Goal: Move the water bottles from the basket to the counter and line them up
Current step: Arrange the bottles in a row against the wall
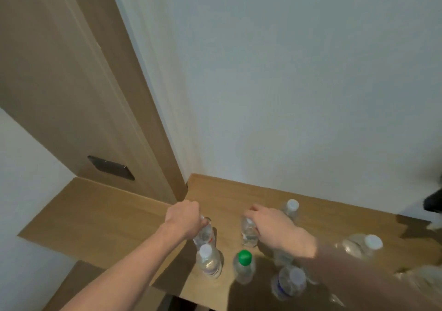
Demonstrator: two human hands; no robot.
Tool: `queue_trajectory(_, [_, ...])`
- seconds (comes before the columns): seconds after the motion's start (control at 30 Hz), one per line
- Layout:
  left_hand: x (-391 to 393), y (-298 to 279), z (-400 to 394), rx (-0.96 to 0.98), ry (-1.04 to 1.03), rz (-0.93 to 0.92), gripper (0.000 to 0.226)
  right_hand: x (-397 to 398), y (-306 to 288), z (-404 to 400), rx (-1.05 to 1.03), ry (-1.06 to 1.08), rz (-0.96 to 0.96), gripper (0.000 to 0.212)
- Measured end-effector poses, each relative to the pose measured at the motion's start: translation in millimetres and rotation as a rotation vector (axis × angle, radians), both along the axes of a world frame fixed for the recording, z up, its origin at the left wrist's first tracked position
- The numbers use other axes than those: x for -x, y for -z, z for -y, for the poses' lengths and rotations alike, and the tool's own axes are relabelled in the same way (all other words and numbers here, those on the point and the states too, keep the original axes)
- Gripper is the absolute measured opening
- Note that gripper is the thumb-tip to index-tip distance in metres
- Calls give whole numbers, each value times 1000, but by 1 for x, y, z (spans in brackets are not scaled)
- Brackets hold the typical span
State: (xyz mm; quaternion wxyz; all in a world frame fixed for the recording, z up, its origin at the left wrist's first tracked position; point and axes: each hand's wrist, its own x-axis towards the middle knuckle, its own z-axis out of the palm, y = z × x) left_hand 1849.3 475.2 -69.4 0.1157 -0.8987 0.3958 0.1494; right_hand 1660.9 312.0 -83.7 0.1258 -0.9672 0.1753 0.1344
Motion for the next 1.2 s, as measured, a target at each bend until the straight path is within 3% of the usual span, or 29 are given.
queue_trajectory(0.23, [-45,-15,23,77,230,59,33,-13,5,-12,112,144,-88,65])
queue_trajectory(0.47, [-86,-24,73,103,407,119,33,-20,-6,-6,138,211,-83,42])
queue_trajectory(0.7, [-115,-18,112,137,416,123,33,-33,-11,10,97,330,8,38])
queue_trajectory(1.2, [-154,18,139,192,351,46,31,-123,-17,66,-19,353,175,32])
